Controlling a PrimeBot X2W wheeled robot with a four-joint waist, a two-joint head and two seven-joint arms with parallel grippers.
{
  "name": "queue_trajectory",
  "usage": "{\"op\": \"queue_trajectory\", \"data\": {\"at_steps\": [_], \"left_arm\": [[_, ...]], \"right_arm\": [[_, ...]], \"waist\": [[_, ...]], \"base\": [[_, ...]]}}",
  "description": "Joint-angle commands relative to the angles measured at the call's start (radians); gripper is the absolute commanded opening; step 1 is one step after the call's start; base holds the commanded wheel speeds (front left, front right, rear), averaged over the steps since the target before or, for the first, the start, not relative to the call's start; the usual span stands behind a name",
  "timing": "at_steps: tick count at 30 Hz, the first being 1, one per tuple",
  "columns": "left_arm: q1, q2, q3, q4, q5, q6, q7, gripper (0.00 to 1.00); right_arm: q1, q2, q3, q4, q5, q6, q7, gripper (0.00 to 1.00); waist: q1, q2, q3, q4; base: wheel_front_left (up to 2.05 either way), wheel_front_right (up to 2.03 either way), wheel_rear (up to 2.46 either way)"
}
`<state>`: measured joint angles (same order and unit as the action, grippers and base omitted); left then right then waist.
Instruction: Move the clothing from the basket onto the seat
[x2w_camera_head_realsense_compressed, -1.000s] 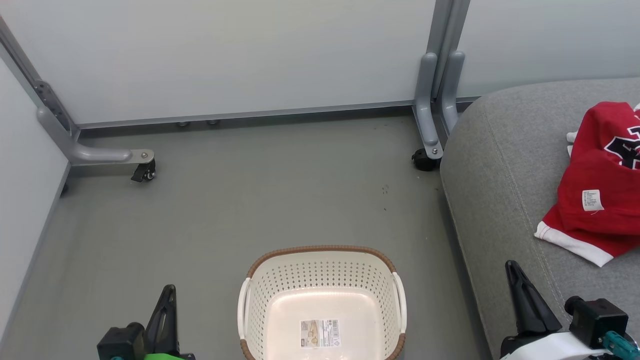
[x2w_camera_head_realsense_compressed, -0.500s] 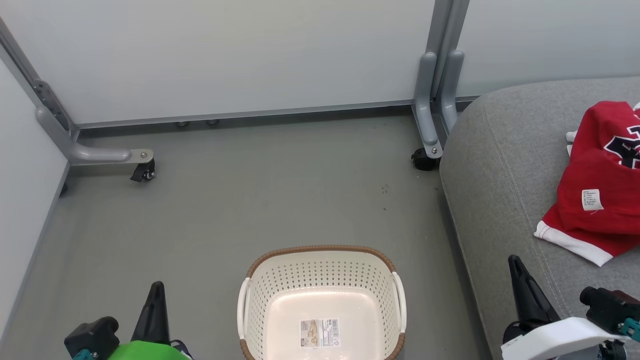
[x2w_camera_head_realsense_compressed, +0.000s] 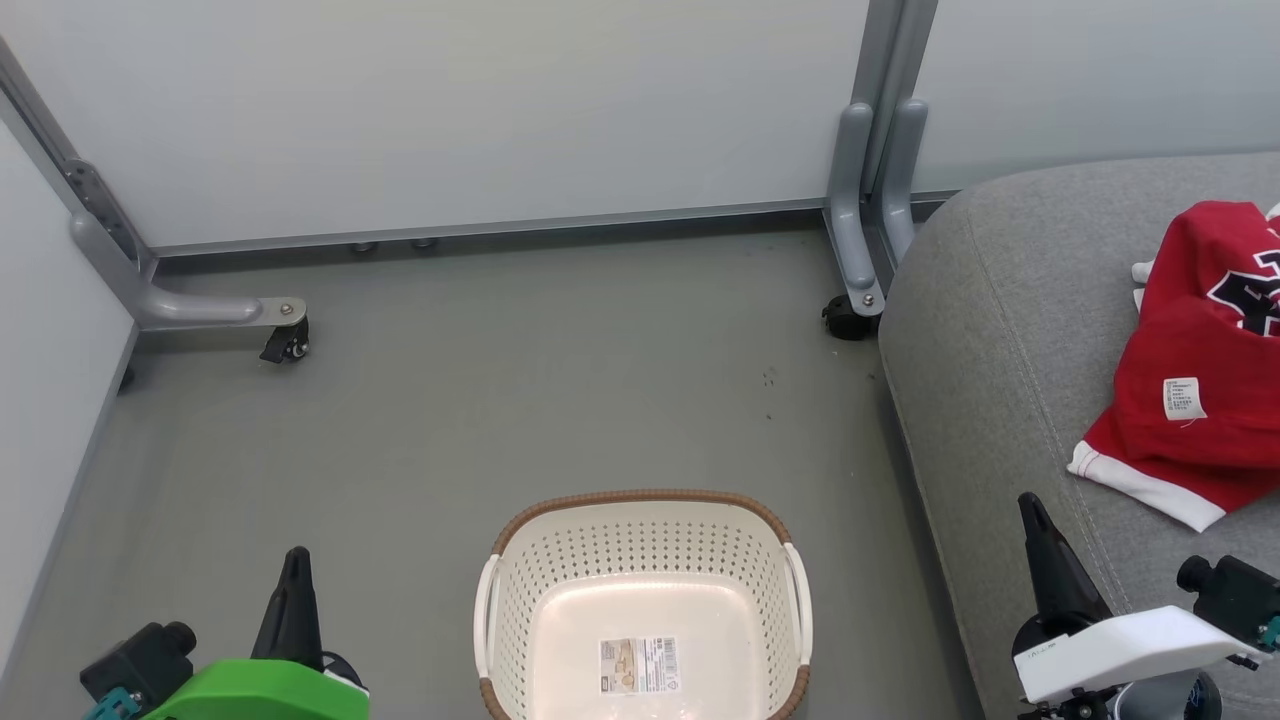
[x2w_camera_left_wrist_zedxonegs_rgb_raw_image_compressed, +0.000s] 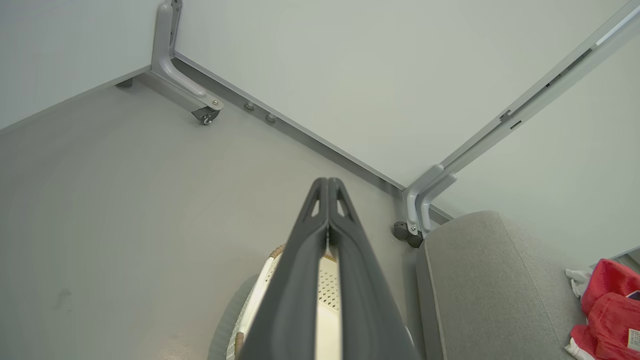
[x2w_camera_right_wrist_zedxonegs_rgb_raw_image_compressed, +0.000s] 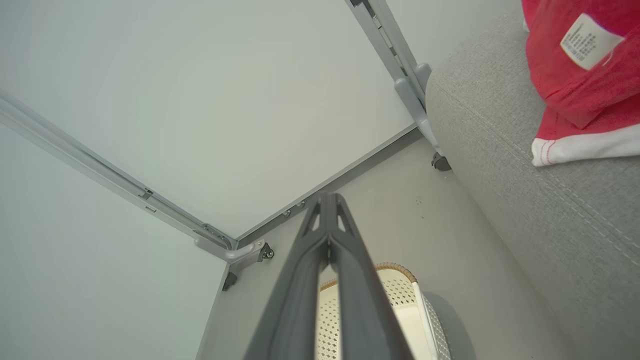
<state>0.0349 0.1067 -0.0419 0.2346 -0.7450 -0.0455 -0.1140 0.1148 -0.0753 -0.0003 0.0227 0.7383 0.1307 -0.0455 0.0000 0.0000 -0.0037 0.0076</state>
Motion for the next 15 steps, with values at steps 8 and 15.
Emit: {"op": "queue_trajectory", "data": {"at_steps": [8, 15], "left_arm": [[-0.047, -0.007, 0.027, -0.007, -0.126, -0.018, 0.032, 0.0], [-0.059, -0.012, 0.042, -0.005, -0.211, -0.026, 0.055, 0.0]], "right_arm": [[-0.049, -0.01, -0.007, 0.022, 0.138, 0.0, 0.014, 0.0], [-0.07, -0.012, -0.012, 0.045, 0.23, 0.0, 0.024, 0.0]], "waist": [[0.0, 0.0, 0.001, -0.001], [0.0, 0.0, 0.001, -0.001]], "base": [[0.0, 0.0, 0.0], [0.0, 0.0, 0.0]]}}
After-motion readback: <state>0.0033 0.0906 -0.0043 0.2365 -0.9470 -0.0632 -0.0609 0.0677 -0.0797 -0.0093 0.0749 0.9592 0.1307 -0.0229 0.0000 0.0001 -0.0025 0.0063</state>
